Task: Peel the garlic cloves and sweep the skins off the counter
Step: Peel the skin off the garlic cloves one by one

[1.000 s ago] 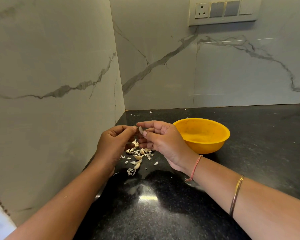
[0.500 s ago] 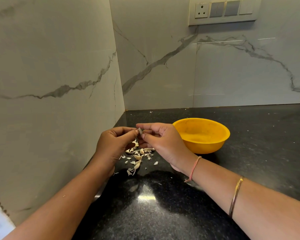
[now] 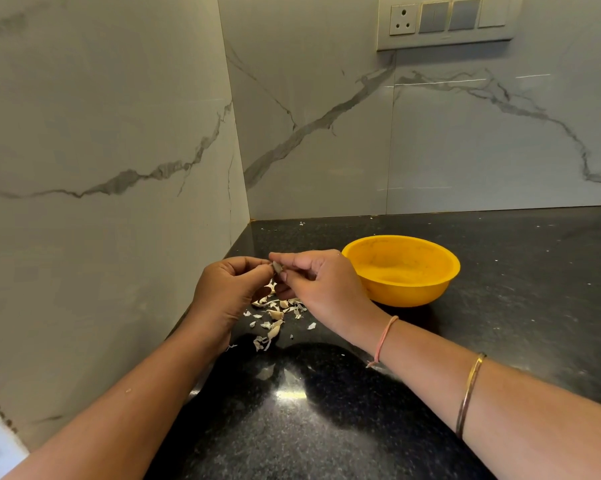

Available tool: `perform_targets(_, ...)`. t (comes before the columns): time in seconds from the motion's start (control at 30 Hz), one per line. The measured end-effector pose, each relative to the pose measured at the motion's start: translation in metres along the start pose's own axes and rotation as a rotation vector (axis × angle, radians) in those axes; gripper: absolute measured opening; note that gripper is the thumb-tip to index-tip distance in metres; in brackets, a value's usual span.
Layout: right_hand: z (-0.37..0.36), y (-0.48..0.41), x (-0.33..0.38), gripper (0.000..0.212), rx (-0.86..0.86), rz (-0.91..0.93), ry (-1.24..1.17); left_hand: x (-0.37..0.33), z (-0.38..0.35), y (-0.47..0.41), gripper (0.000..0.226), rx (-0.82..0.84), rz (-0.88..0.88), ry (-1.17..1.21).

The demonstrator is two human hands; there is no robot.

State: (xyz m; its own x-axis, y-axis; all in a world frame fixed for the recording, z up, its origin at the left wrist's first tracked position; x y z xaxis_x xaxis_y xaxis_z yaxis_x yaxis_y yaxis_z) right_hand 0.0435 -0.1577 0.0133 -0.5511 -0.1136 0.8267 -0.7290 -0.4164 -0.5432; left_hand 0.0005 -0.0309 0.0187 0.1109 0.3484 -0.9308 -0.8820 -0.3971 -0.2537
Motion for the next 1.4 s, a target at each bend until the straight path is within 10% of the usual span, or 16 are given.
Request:
perform_targets(0.43, 0.005, 0.001, 0.008, 0.03, 0.077, -0.303, -0.681, 0.003, -0.001, -0.003, 0.008, 0.013, 0.052, 0.059)
perform_targets(1.4, 0.006, 0.0, 0.008, 0.002, -0.104, -0.285, -0.593, -0.006, 0.001, 0.006, 0.007, 0.018, -0.088, -0.093)
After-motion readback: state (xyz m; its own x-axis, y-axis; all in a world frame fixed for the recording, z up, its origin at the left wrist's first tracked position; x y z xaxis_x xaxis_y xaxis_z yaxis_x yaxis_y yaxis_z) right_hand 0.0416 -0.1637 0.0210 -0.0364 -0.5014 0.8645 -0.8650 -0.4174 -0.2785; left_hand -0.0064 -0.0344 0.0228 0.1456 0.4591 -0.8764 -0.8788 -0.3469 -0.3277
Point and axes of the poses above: each hand's wrist, its own y-axis away from the middle knuckle, its own z-axis out of the back of the hand, x = y × z, the point moved 1 cm from there along -y, towards the middle knuckle, and after that the axes turned 15 degrees about -y, right-handed, at the moved point
